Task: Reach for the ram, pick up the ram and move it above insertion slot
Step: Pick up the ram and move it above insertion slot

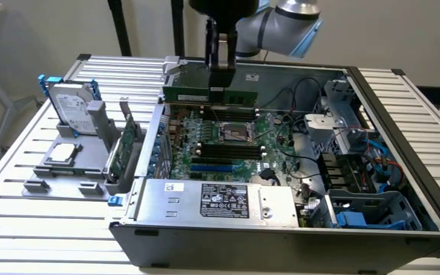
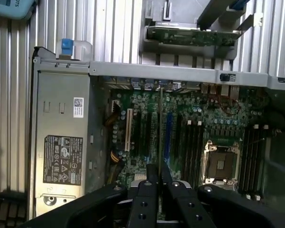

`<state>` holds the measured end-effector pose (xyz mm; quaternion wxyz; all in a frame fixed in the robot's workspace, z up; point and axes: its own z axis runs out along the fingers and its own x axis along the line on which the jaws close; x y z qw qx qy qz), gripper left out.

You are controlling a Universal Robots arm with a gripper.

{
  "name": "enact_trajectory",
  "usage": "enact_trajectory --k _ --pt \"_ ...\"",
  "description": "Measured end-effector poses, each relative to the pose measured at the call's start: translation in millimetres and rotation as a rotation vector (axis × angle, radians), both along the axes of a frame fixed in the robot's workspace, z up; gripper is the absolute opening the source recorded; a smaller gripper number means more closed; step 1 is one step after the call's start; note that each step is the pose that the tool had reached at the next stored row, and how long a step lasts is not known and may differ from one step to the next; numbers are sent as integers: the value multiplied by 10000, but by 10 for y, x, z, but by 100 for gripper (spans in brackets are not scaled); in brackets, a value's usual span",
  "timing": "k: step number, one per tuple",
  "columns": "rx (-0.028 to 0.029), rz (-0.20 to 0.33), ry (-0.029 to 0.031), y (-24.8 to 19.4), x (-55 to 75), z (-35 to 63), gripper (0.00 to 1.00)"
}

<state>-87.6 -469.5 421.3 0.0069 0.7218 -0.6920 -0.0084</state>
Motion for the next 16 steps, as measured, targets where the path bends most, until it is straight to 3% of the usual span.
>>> enact_trajectory --k 5,11,16 --pt "-3 0 1 144 191 -82 14" --pt "-17 0 1 354 326 -150 14" --pt "-23 -2 0 475 402 -191 14"
